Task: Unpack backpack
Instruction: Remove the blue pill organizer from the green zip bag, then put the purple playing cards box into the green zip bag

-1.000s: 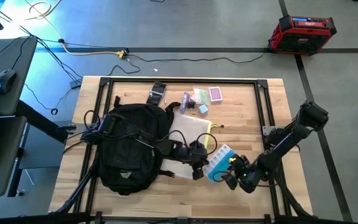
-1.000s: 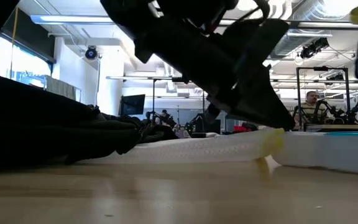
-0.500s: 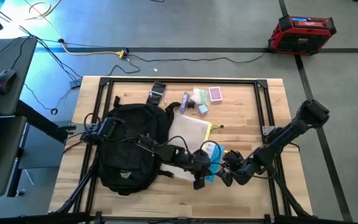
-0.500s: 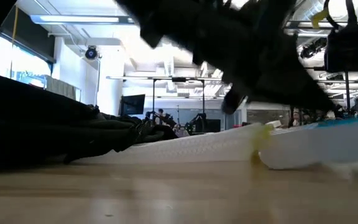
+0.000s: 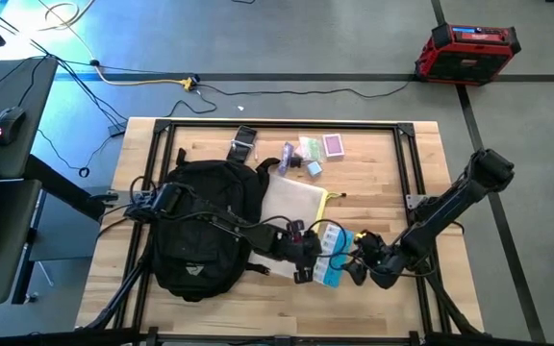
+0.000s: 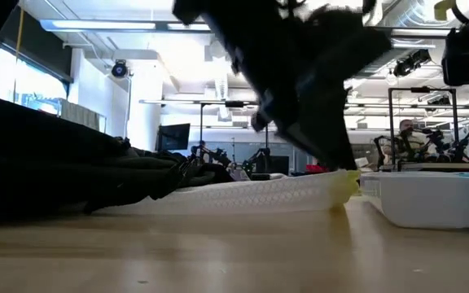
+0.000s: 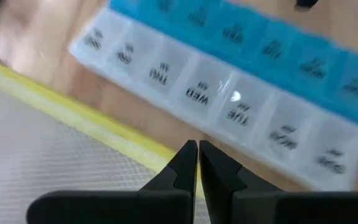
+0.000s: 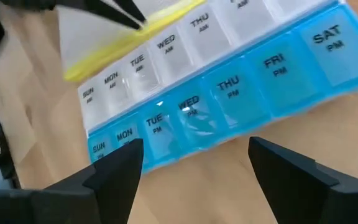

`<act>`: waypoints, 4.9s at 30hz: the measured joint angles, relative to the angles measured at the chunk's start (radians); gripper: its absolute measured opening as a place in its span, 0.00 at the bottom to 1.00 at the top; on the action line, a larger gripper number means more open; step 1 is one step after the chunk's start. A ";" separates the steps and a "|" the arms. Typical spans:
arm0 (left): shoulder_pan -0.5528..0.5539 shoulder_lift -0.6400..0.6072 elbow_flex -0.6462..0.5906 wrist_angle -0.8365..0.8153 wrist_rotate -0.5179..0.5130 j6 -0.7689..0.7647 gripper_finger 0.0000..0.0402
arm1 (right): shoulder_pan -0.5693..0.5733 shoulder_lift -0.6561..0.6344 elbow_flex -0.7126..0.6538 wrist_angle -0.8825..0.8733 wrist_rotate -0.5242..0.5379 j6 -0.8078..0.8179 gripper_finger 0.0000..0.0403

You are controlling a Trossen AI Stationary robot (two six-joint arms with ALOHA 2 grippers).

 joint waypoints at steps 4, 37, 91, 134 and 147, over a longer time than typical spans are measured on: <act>0.005 0.019 -0.001 0.040 0.063 -0.004 0.00 | 0.001 0.037 0.000 -0.016 -0.024 0.062 0.69; 0.030 0.053 0.000 0.125 0.097 -0.027 0.00 | -0.113 0.100 0.001 0.322 -0.002 -0.117 0.67; -0.189 -0.116 -0.048 -0.122 -0.235 0.024 0.00 | -1.599 -0.136 0.000 -0.096 -0.305 -0.814 0.56; -0.057 -0.040 -0.046 -0.009 -0.128 -0.032 0.43 | -0.146 -0.282 0.000 -0.104 0.519 -0.545 0.77; -0.066 -0.007 -0.046 -0.084 -0.105 -0.142 0.40 | -0.221 -0.243 0.000 -0.098 0.441 -0.546 0.77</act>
